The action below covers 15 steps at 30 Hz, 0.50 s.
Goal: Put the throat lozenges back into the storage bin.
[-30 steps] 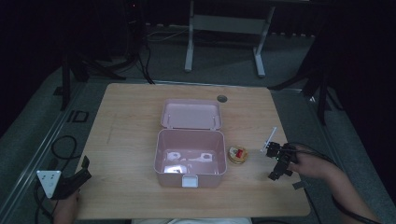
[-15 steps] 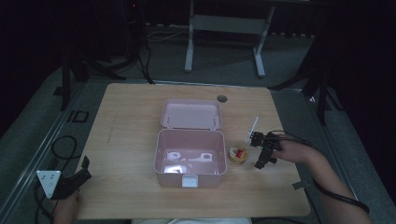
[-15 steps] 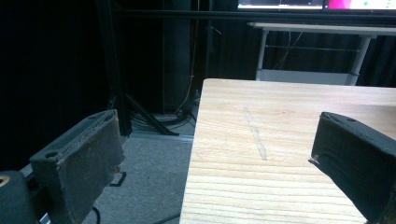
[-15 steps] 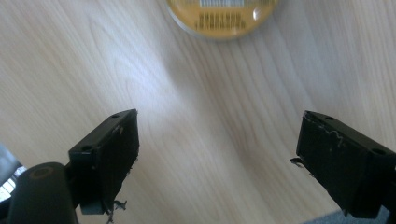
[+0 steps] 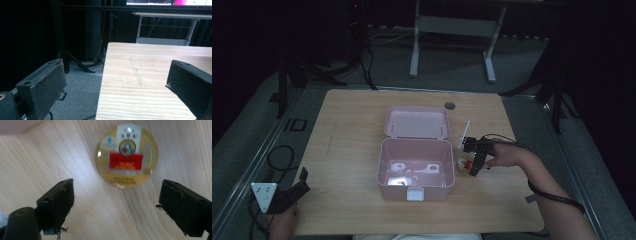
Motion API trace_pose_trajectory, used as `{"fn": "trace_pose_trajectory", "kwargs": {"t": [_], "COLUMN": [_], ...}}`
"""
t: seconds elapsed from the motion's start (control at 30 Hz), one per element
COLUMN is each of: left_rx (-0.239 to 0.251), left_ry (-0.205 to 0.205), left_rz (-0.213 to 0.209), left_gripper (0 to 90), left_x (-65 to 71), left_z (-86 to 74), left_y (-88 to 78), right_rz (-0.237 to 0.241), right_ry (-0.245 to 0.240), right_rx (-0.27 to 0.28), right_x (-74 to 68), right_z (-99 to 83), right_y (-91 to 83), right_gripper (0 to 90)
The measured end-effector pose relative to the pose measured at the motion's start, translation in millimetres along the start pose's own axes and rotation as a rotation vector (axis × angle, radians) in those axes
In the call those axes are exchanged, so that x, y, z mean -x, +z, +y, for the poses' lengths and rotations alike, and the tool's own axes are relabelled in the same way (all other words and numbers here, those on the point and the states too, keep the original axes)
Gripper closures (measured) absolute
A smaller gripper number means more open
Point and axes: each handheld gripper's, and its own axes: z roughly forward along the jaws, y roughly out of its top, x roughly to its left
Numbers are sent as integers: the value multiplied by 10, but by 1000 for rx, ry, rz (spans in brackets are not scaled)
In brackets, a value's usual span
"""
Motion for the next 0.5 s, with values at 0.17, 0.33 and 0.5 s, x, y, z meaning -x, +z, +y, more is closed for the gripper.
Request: {"fn": "trace_pose_trajectory", "kwargs": {"t": [0.17,0.33,0.5], "left_rx": [0,2,-1], "left_ry": [0,3,9], "left_rz": [-3,-4,-6], "left_gripper": [25,24,24], "left_x": [0,4,6], "left_z": [0,-1,0], "left_y": [0,-1,-1], "right_rz": [9,11,26], "right_ry": [-6,1,20], "right_rx": [6,12,15], "right_x": [9,51,112], "right_z": [107,160,166], "right_y": [71,151,212], "right_gripper": [124,125,122]}}
